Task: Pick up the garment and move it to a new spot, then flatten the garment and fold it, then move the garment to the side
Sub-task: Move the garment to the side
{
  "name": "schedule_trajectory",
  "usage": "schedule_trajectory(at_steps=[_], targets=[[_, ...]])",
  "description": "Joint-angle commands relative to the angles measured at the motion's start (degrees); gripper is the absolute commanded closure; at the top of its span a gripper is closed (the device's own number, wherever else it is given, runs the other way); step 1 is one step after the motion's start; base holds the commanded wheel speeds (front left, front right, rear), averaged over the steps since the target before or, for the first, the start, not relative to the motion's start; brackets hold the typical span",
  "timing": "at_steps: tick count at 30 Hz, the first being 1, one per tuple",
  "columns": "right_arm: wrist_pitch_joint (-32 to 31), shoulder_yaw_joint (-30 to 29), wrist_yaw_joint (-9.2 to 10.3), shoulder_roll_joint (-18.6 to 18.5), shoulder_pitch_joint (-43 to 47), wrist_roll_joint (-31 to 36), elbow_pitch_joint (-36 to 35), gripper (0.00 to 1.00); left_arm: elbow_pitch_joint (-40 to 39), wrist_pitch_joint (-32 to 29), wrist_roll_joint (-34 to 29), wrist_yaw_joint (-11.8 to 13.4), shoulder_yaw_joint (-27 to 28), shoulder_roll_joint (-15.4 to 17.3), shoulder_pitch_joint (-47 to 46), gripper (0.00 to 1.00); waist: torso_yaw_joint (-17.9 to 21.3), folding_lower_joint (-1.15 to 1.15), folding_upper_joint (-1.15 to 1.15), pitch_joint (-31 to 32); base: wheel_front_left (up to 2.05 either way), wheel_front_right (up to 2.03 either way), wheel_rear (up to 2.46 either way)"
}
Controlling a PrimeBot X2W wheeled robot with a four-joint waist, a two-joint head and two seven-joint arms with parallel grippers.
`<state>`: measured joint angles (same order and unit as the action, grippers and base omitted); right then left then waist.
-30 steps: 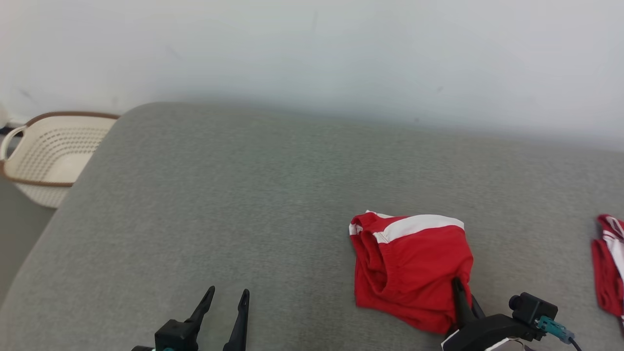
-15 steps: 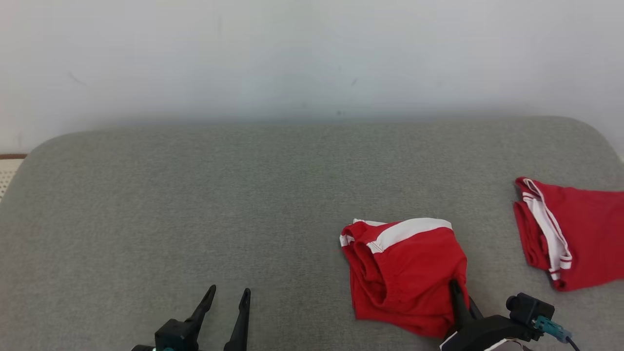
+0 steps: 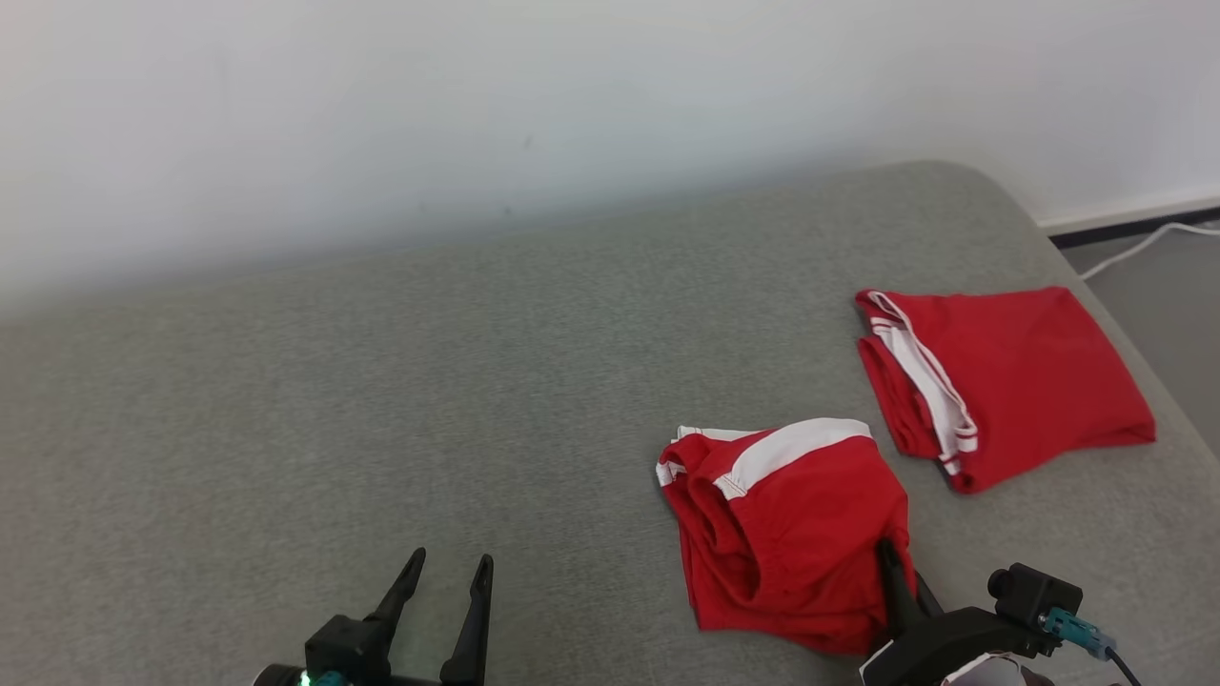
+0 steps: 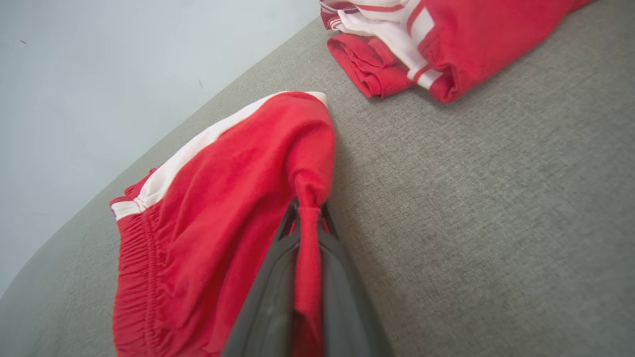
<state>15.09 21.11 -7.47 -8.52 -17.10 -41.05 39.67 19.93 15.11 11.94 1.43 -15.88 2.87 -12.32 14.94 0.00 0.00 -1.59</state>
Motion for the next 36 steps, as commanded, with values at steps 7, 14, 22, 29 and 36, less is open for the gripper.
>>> schedule_trajectory(at_steps=[7, 14, 22, 29, 36], targets=[[0.0, 0.35, -0.01, 0.25, -0.95, -0.85, -0.37, 1.0, -0.52, 0.02, -0.87, 0.14, 0.02, 0.11, -1.6, 0.0, 4.82, 0.0, 0.0, -2.69, 0.0, 0.0, 0.0], [0.0, 0.26, -0.01, 0.86, -1.79, -0.66, -0.52, 1.0, -0.89, 0.02, -1.74, 0.31, 0.53, 0.11, -1.86, 0.0, 5.95, 0.0, 0.0, -4.0, 0.0, 0.0, 0.0], [0.0, 0.3, -0.01, 1.41, -2.57, 0.34, -1.36, 1.0, -0.77, 0.02, -1.85, 0.2, 0.95, 0.11, -2.78, 0.0, 6.53, 0.0, 0.0, -5.06, 0.0, 0.0, 0.0], [0.0, 1.45, -0.01, -0.1, -5.57, 2.64, -3.33, 1.0, -1.09, 0.02, -2.11, 0.28, 1.16, 0.11, -3.29, 0.0, 5.9, 0.0, 0.0, -6.04, 0.0, 0.0, 0.0], [0.0, 3.09, -0.01, -3.31, -12.43, 5.46, -3.46, 1.0, -1.39, 0.02, -2.31, 0.36, 1.5, 0.1, -3.2, 0.0, 4.85, 0.0, 0.0, -6.51, 0.0, 0.0, 0.0]])
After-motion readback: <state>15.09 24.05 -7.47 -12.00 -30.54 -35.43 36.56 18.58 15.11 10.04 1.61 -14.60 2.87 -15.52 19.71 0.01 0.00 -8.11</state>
